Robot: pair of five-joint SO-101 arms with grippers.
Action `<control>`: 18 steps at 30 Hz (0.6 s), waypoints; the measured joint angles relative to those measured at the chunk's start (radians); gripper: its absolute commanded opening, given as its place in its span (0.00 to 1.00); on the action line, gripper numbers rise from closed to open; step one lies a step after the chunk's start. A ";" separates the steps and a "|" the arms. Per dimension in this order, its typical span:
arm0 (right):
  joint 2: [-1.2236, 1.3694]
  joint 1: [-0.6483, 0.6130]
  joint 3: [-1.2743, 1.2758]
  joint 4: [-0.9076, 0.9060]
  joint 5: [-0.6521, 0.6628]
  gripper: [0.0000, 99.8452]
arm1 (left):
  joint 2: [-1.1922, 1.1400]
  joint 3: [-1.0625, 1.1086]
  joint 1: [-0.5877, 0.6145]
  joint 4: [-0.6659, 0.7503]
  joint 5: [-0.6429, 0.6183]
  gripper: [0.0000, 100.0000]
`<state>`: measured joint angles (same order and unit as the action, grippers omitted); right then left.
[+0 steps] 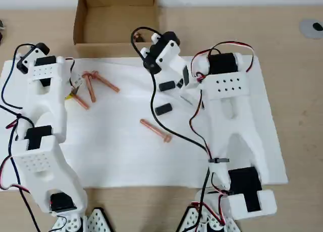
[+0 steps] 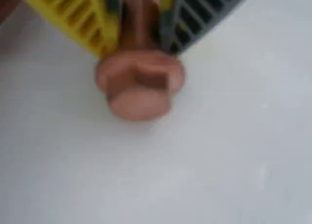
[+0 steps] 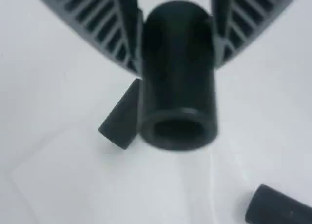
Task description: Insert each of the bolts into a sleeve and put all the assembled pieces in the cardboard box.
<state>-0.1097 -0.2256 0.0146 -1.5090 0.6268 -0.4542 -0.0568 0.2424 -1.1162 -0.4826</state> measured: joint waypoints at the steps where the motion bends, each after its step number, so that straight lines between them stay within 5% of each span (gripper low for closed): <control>1: -0.015 0.000 0.000 0.000 0.000 0.01 | 0.000 -0.003 0.000 -0.009 0.000 0.06; 11: -0.226 0.000 0.121 0.003 0.000 0.01 | -0.002 -0.038 -0.003 -0.080 0.031 0.01; 18: -0.473 0.000 0.267 0.086 0.000 0.01 | 0.011 -0.279 -0.015 -0.267 0.078 0.01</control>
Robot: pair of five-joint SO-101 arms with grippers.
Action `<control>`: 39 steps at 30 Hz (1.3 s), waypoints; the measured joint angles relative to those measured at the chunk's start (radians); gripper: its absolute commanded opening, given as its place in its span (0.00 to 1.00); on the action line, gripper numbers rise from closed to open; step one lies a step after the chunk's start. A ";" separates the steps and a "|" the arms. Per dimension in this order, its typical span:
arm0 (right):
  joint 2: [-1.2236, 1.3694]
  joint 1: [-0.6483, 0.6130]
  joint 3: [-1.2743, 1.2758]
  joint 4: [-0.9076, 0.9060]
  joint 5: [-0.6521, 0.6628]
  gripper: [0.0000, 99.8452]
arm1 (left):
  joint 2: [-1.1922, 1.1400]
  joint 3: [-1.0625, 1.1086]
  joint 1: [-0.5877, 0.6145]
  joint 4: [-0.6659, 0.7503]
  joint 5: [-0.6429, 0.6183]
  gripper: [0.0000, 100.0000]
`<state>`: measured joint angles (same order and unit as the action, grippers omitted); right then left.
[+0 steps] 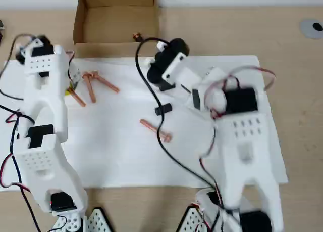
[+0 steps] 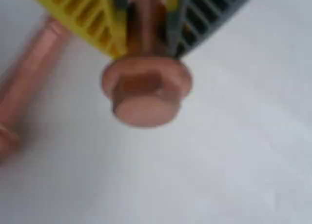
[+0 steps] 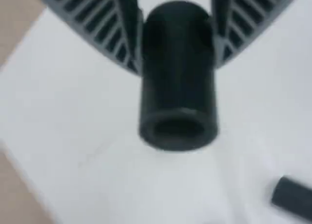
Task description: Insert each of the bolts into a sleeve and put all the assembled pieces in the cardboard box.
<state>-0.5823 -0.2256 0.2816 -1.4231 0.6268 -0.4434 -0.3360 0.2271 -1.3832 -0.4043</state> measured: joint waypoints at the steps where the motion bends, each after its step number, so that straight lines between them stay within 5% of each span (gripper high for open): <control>1: -0.048 0.000 0.021 0.006 0.000 0.01 | 0.017 -0.044 0.000 -0.026 0.026 0.01; 10: -0.399 0.000 0.215 0.048 0.000 0.01 | 0.259 -0.275 -0.051 -0.265 0.256 0.01; 20: -0.746 0.000 0.459 0.051 -0.035 0.01 | 0.655 -0.072 -0.109 -0.301 0.272 0.01; 28: -0.933 -0.161 0.675 0.115 -0.072 0.01 | 1.092 0.491 -0.245 -0.046 0.272 0.01; 39: -1.092 -0.405 1.171 0.781 -0.601 0.01 | 1.519 1.125 -0.249 0.356 0.272 0.01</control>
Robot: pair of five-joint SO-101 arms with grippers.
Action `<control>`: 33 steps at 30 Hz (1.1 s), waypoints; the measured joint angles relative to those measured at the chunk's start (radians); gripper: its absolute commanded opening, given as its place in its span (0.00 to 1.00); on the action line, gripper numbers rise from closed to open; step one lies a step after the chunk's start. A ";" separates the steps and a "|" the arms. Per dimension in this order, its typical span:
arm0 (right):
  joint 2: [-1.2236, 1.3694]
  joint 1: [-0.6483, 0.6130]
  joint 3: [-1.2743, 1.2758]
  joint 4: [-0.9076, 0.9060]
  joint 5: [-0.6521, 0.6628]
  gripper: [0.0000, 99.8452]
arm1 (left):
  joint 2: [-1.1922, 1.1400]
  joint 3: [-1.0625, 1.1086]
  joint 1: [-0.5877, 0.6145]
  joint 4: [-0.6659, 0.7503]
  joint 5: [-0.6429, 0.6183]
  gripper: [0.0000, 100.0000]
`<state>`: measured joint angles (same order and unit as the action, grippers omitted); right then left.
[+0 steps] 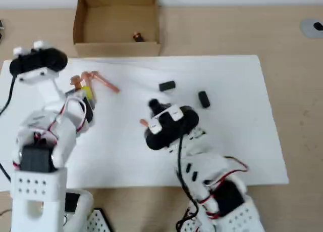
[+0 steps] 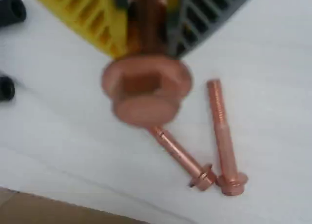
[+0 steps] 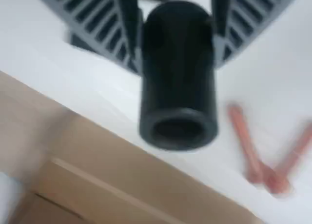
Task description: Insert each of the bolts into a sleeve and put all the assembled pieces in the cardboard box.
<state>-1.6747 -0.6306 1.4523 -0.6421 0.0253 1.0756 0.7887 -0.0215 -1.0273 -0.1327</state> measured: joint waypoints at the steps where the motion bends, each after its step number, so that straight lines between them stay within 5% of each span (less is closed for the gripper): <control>1: -0.014 -0.020 0.041 0.054 -0.026 0.01 | 0.026 0.040 0.000 0.028 0.000 0.01; 10: -0.091 -0.201 0.241 0.224 -0.138 0.01 | 0.184 0.290 0.066 0.288 0.000 0.01; 18: -0.092 -0.264 0.241 0.233 -0.209 0.01 | 0.212 0.342 0.077 0.341 0.000 0.01; 26: -0.092 -0.267 0.241 0.123 -0.296 0.01 | 0.218 0.342 -0.124 0.402 -0.015 0.01; 33: -0.092 -0.267 0.241 0.041 -0.334 0.01 | 0.222 0.342 -0.183 0.431 -0.091 0.01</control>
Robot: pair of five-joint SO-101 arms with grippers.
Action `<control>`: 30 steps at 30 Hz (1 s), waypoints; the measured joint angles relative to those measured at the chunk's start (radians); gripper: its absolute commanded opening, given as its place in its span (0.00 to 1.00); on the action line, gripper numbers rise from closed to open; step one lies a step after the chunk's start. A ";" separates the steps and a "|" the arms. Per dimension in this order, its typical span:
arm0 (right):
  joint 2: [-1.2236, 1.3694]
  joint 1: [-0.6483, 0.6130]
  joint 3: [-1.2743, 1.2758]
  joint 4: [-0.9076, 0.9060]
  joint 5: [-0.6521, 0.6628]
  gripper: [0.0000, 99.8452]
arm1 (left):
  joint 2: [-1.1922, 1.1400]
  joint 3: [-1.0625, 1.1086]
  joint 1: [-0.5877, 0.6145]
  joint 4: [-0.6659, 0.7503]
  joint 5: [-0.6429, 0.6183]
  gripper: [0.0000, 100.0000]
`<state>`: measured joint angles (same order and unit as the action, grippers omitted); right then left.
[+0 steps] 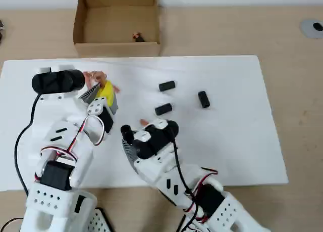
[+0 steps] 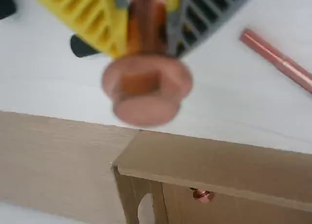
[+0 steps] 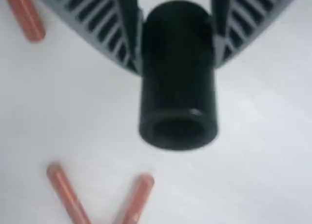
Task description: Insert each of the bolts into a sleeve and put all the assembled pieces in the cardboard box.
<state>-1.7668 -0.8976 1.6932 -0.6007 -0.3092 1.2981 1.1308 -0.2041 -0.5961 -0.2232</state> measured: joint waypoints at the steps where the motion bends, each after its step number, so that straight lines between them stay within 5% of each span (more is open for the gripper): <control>1: 0.000 0.000 0.000 -0.002 -0.005 0.01 | 0.012 0.000 0.000 -0.005 -0.008 0.01; 13: 0.000 0.000 0.000 -0.002 -0.006 0.01 | 0.272 0.032 -0.069 -0.166 0.029 0.01; 30: -0.005 0.000 0.002 -0.003 -0.006 0.01 | 0.400 0.281 -0.132 -0.106 0.098 0.01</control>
<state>-1.7714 -0.8976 1.6947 -0.6038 -0.3153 1.6985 1.4116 -0.3360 -0.7020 -0.1250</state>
